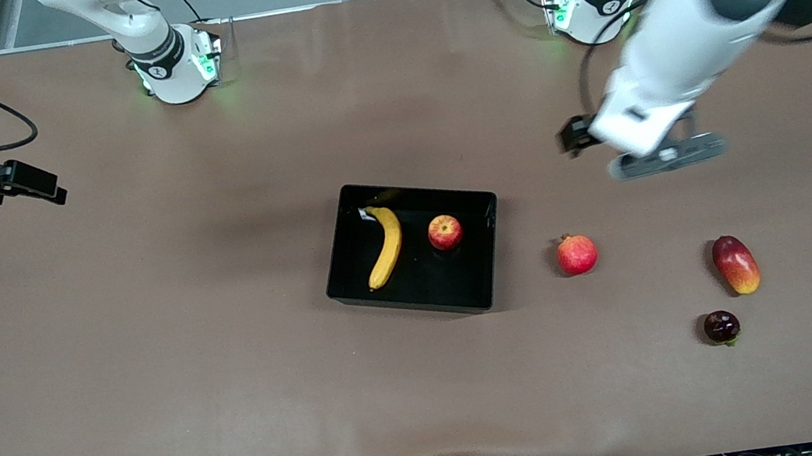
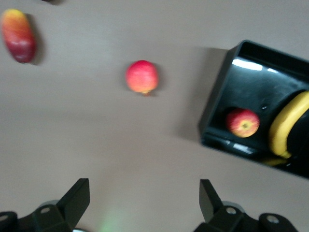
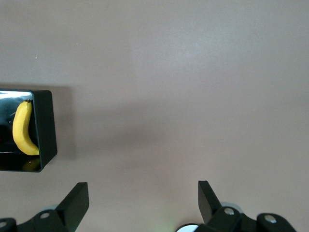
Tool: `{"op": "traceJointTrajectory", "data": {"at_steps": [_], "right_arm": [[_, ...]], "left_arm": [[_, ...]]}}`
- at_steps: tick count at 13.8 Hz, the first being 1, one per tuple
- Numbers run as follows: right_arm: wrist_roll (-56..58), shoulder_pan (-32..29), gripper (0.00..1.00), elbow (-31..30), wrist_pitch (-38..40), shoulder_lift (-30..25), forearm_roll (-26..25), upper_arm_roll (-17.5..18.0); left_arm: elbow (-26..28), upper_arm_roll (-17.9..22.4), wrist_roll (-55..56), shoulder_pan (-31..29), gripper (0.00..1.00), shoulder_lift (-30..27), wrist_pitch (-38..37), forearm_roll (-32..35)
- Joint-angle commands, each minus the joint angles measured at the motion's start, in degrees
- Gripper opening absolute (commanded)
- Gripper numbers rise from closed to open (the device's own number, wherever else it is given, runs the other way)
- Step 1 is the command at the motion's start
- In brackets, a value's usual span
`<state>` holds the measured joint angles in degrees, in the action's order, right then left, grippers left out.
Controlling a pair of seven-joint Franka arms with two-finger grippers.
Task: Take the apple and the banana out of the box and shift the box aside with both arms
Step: 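Reach the left gripper into the black tray toward the red apple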
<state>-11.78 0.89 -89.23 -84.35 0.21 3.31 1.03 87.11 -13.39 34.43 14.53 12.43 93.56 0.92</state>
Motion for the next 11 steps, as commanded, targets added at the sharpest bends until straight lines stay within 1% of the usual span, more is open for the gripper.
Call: {"op": "traceJointTrajectory", "data": {"at_steps": [1,5,9,11], "right_arm": [[-1.0,0.2,1.0,-0.5,0.2,-0.7,-0.8,0.0],[-1.0,0.2,1.0,-0.5,0.2,-0.7,-0.8,0.0],[-1.1,0.3,1.0,-0.5,0.0,-0.7,-0.8,0.0],[-1.2,0.3,1.0,-0.5,0.1,-0.7,-0.8,0.0]], "left_arm": [[-1.4,0.2,6.2,4.2,1.0,5.3,5.8,1.3],[-1.8,0.2,10.9,8.4,1.0,12.3,16.6,1.4],[-1.9,0.4,11.5,11.3,1.0,18.7,22.8,1.3],[-1.9,0.5,15.6,12.5,1.0,21.1,25.2,1.5]]}}
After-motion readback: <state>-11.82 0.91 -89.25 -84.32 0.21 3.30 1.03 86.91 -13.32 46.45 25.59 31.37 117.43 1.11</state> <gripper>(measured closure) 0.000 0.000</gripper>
